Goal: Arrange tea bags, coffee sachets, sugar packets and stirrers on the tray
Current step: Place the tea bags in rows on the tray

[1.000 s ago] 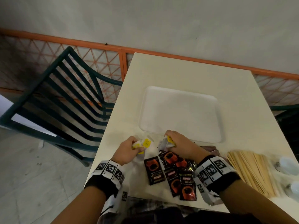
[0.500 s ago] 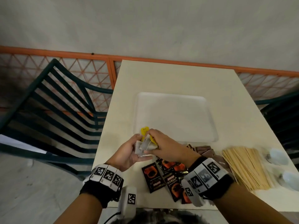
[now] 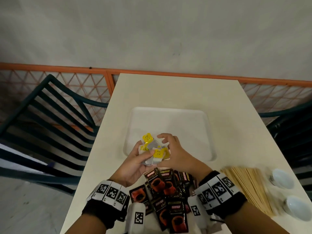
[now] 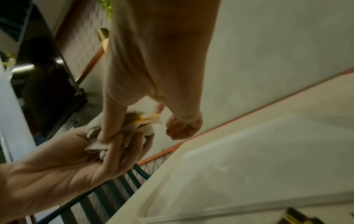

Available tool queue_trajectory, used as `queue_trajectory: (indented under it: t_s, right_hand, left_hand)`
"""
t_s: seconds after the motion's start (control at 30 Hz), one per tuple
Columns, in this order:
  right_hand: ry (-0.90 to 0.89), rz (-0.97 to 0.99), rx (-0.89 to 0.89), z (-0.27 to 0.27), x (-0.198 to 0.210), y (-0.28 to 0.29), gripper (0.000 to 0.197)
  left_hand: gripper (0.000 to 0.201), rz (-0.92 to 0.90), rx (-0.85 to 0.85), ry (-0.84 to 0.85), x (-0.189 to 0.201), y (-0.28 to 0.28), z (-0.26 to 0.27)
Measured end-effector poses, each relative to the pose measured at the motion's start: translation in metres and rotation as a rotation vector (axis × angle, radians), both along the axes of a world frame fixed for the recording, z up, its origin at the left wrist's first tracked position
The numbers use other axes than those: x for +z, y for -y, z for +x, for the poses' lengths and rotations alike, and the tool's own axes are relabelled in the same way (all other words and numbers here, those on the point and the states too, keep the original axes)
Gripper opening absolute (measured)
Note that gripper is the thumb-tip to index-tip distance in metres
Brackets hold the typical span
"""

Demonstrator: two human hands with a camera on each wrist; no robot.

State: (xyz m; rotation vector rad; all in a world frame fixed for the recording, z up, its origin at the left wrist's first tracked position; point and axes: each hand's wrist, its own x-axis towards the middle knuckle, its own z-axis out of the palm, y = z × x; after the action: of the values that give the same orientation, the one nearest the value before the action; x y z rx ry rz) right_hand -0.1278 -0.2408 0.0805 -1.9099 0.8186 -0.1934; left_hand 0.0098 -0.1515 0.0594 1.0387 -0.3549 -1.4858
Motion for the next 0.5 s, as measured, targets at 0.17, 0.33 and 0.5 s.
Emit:
queue_trajectory:
  t_s: [0.17,0.33,0.5]
  right_hand:
    - [0.113,0.381,-0.006,-0.027,-0.004,0.011,0.071]
    - [0.268,0.314,-0.153,-0.027,-0.018,0.023,0.031]
    - [0.135,0.129,-0.018,-0.029,-0.024,0.033,0.060]
  left_hand:
    - [0.032,0.012,0.129,0.170,0.004,0.019,-0.019]
    - [0.040,0.014,0.158,0.131,0.003,0.029,-0.038]
    - [0.041,0.050,0.145,0.065,0.004,0.031,-0.045]
